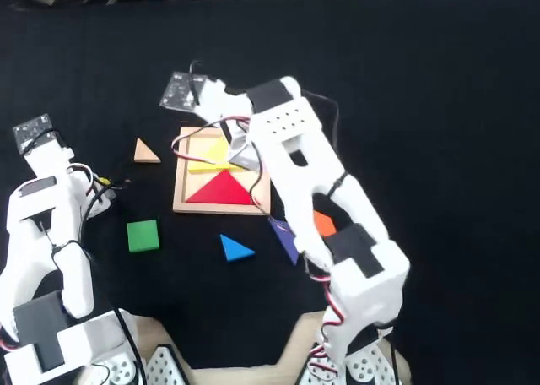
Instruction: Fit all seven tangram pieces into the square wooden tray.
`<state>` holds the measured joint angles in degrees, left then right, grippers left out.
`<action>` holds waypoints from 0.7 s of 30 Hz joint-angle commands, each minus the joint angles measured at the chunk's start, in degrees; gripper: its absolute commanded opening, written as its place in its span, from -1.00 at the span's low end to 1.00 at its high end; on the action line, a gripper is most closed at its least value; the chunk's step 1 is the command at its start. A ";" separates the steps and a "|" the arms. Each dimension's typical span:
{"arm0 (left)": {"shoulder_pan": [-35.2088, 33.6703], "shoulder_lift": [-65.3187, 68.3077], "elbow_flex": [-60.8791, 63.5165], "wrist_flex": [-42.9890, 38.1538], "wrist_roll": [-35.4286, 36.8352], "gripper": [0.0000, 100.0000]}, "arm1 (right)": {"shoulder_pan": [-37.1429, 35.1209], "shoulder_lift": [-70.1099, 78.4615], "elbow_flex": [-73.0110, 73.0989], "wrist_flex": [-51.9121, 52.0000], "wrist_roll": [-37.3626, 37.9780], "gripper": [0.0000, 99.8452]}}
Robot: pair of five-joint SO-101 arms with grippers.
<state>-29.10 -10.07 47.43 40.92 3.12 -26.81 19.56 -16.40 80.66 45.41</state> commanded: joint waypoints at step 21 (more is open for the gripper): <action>-0.40 -0.09 -0.13 -2.20 0.44 -0.52 | -0.53 13.58 -22.46 9.85 6.95 -0.71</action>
<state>-29.10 -9.89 47.43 39.52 3.12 -26.90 33.19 -36.26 90.07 51.65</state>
